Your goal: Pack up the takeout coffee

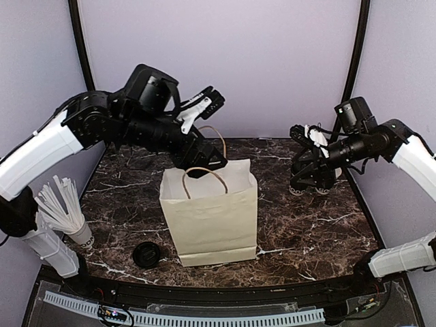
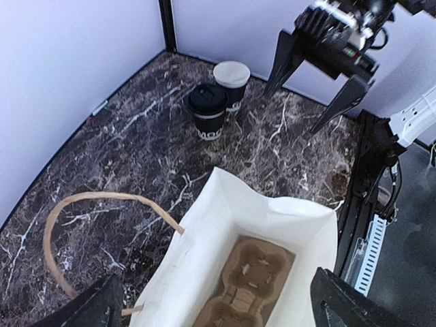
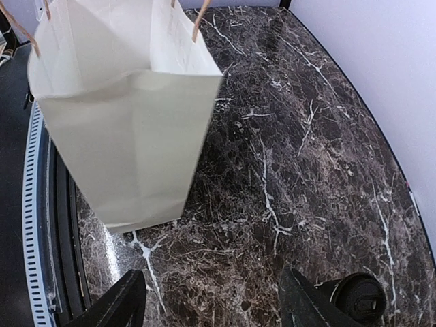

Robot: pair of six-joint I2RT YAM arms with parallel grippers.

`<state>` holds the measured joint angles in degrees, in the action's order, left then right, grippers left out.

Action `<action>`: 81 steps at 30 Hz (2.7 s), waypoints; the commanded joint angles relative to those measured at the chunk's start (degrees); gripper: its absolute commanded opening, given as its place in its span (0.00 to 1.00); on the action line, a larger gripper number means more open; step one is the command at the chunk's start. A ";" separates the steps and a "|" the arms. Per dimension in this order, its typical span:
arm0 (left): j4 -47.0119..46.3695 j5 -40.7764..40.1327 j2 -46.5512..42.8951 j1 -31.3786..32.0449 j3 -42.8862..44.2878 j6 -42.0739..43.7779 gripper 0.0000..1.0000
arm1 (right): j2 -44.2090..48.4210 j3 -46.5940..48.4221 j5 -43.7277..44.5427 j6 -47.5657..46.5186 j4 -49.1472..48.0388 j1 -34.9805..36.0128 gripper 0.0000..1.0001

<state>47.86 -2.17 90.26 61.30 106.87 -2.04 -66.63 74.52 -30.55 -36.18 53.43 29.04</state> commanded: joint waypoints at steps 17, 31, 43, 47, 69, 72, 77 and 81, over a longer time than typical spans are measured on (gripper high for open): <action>-20.20 -12.72 -18.58 0.23 -22.28 -2.43 0.99 | 0.85 -3.29 -11.66 3.20 -5.68 -3.29 0.69; 5.78 -23.50 -16.47 0.23 -10.16 -4.99 0.99 | -0.67 -4.42 -20.61 3.70 -6.89 -2.38 0.71; -0.46 10.17 -30.39 0.23 -28.89 -2.27 0.92 | -1.08 -5.73 -21.26 3.14 -7.18 -1.91 0.71; 3.36 12.11 -24.65 0.23 -29.36 -0.45 0.80 | -1.12 -6.29 -20.74 3.13 -7.48 -1.39 0.71; -11.51 9.29 -1.87 -2.73 -11.31 5.59 0.00 | -5.75 13.75 -20.46 -3.80 7.15 1.94 0.71; -7.64 11.49 3.83 -5.50 -6.42 6.19 0.00 | -7.70 17.01 -20.00 -6.16 10.10 3.40 0.74; -6.31 16.40 8.13 -10.77 -4.17 6.63 0.00 | -12.61 21.83 -19.83 -9.73 16.18 5.96 0.76; -5.32 18.45 9.90 -12.91 -2.43 7.51 0.12 | -14.94 24.25 -20.68 -9.47 16.91 7.11 0.76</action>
<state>40.03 12.14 100.49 49.69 101.38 3.86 -80.29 96.03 -50.09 -44.40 67.46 34.79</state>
